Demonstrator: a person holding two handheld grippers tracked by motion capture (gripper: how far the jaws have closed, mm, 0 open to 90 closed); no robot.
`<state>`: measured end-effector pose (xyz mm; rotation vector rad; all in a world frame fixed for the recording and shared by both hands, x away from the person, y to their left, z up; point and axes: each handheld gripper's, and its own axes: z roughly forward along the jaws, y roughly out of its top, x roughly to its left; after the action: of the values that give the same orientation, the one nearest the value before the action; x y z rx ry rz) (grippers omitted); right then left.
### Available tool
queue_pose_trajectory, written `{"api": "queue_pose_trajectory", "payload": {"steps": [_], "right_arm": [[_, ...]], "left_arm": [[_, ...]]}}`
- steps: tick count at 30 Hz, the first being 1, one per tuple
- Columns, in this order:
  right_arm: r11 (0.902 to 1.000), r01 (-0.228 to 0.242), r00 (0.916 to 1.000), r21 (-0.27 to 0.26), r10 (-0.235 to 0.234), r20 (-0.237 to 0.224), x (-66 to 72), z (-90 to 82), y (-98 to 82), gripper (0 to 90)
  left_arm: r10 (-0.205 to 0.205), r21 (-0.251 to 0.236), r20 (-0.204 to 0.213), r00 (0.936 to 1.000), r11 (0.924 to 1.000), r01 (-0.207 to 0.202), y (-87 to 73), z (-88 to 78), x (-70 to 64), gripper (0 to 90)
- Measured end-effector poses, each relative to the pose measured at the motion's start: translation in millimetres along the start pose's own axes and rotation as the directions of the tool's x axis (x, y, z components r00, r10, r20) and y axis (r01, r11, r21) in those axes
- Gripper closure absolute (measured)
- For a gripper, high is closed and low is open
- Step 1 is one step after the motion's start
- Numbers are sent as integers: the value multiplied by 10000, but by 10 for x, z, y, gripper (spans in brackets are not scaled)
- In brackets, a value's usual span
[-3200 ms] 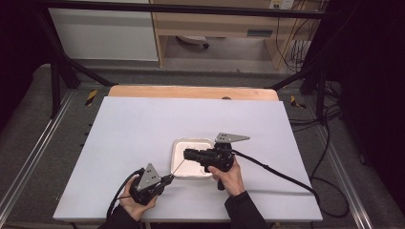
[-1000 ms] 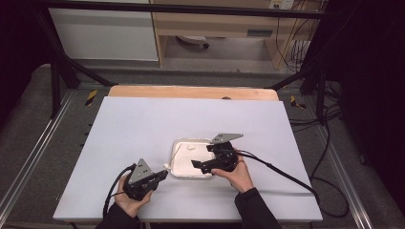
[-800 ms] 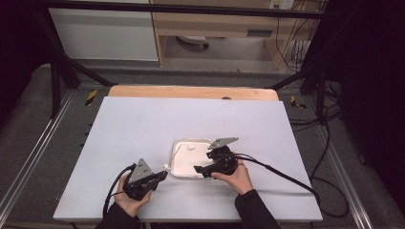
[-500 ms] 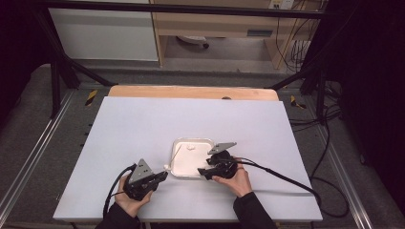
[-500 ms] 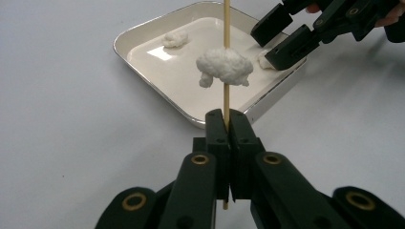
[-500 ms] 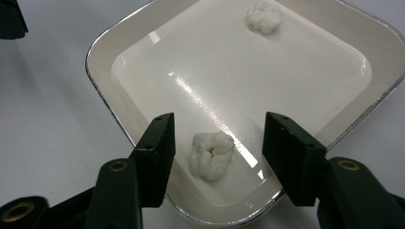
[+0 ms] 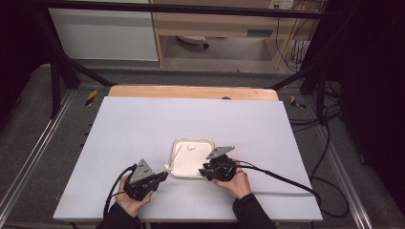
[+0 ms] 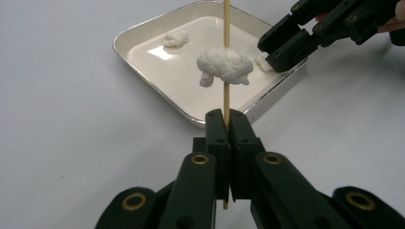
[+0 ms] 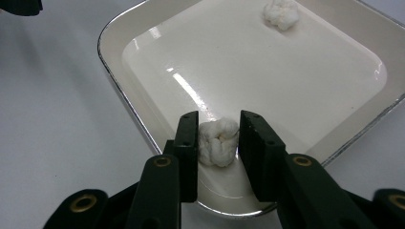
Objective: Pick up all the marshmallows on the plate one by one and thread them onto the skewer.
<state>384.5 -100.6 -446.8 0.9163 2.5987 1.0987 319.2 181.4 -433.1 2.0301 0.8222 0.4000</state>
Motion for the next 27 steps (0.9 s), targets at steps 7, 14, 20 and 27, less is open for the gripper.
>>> {"api": "queue_pose_trajectory", "payload": {"steps": [7, 14, 20, 27], "right_arm": [[9996, -278, 9996, -112, 278, -17, -8, -1, 3, 738], [9927, -674, 9969, -1001, 628, -481, -38, -177, 102, 745], [9730, -1093, 9903, -2031, 890, -1068, -76, -434, 215, 748], [9376, -1678, 9774, -3046, 1179, -1755, -132, -666, 320, 753]], "left_arm": [[24, -54, 12, 10000, 10000, -24, -1, -8, -2, 886], [62, -128, 98, 9999, 9999, -61, 2, -14, -19, 886], [96, -129, 158, 9998, 9999, -94, 5, -11, -35, 886], [90, -185, 276, 9996, 9998, -85, 9, -9, -50, 887]]}}
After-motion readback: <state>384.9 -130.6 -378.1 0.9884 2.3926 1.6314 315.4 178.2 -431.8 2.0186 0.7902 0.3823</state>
